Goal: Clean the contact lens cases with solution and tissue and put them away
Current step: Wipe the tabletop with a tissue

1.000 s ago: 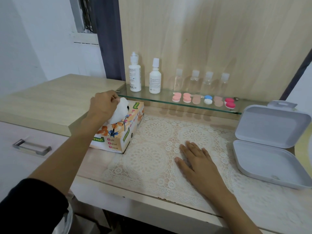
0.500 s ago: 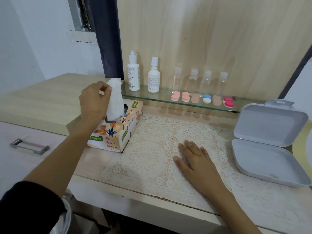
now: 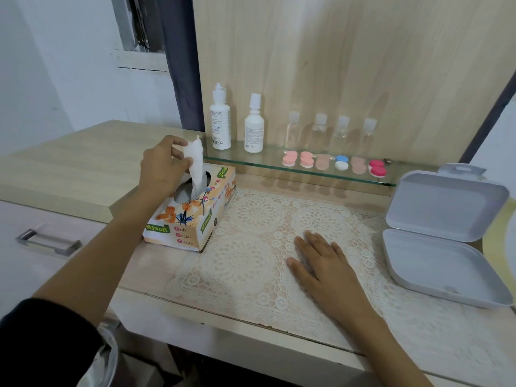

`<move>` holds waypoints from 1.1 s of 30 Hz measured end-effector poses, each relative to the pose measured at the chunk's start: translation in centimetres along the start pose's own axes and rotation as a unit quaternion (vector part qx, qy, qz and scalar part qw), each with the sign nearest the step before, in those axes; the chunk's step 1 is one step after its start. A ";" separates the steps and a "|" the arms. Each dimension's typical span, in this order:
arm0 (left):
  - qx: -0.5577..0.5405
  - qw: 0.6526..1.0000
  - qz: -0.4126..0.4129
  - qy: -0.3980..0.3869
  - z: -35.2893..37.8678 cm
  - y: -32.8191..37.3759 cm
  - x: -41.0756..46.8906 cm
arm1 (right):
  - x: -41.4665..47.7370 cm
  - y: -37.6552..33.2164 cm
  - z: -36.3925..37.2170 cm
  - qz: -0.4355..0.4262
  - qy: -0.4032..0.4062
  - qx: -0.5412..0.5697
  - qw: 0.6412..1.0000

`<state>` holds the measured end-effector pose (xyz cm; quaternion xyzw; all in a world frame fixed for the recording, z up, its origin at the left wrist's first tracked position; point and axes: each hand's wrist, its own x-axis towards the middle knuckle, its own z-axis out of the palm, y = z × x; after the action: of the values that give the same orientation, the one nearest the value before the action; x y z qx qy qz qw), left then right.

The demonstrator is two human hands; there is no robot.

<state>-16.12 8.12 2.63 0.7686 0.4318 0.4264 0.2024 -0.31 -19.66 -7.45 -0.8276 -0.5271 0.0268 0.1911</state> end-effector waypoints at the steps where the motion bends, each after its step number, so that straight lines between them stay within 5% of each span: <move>1: -0.002 1.000 -0.001 -0.002 0.0 0.1 0.1 | 0.0 0.0 0.0 0.000 -0.001 0.001 1.000; 17: 0.173 0.976 -0.025 -0.126 0.2 -0.2 -0.8 | 0.2 0.2 0.3 0.001 0.005 -0.003 1.000; 25: 0.258 0.946 0.123 -0.155 1.1 -0.9 -0.9 | 0.1 0.1 0.1 0.001 0.000 -0.002 1.000; 28: 0.252 0.946 0.165 -0.123 1.6 -1.1 -1.1 | 0.1 0.1 0.1 0.001 -0.002 -0.002 1.000; 33: 0.195 0.975 0.097 -0.041 1.4 -1.1 -0.3 | 0.1 0.2 0.2 -0.001 0.001 0.004 1.000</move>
<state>-15.60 8.57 1.00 0.8482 0.4218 0.3194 0.0238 -0.16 -19.60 -7.66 -0.8265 -0.5276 0.0281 0.1945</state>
